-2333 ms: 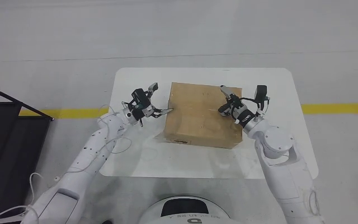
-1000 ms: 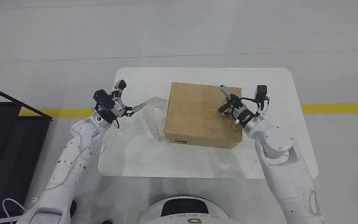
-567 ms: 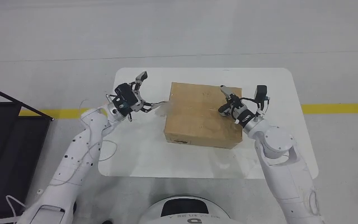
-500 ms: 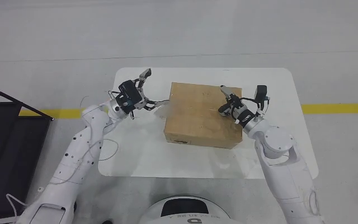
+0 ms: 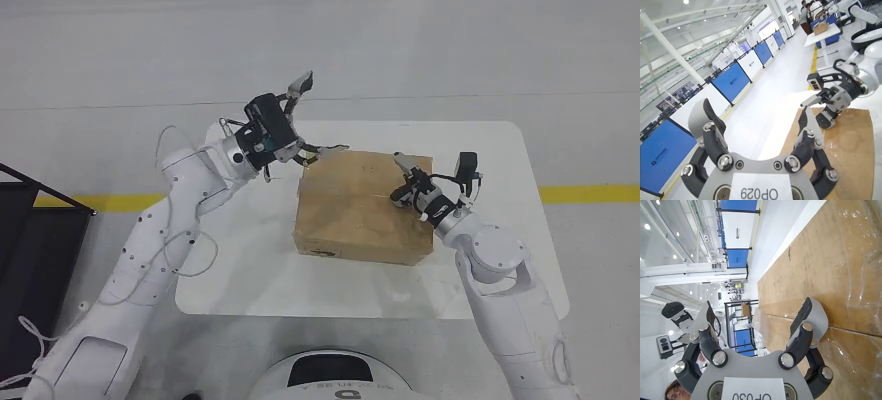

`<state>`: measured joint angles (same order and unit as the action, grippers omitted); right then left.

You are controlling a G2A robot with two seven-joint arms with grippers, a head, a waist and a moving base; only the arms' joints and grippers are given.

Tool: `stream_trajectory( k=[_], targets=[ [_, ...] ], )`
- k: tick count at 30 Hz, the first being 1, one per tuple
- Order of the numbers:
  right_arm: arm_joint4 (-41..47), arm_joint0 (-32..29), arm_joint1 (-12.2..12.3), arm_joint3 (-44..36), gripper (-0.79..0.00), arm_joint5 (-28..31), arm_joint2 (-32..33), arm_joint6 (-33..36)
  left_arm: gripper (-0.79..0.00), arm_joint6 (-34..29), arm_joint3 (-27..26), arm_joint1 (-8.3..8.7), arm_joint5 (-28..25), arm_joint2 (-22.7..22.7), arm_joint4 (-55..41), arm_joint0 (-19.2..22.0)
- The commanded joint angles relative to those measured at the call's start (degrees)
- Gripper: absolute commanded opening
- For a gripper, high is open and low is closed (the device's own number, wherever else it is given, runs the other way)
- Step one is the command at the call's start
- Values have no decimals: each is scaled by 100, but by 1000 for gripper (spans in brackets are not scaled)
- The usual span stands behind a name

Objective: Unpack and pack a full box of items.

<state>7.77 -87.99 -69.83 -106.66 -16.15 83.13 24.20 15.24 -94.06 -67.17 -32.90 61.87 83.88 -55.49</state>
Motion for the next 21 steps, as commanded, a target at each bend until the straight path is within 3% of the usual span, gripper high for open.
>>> stream_trajectory(
  k=[1, 6, 15, 21],
  targets=[
    [-1, 0, 0, 0, 0, 0, 0, 0, 0, -35, -6, -15, -58, -34, -115, 56],
    [-1, 0, 0, 0, 0, 0, 0, 0, 0, 310, 303, 57, -320, 219, -149, -242],
    [-1, 0, 0, 0, 0, 0, 0, 0, 0, 1636, 1608, 350, -403, 1465, 123, -1258],
    [-80, 5, 1, -5, 0, 9, -55, 4, 0, 1957, 2475, 377, -221, 1547, 267, -1264]
  ],
)
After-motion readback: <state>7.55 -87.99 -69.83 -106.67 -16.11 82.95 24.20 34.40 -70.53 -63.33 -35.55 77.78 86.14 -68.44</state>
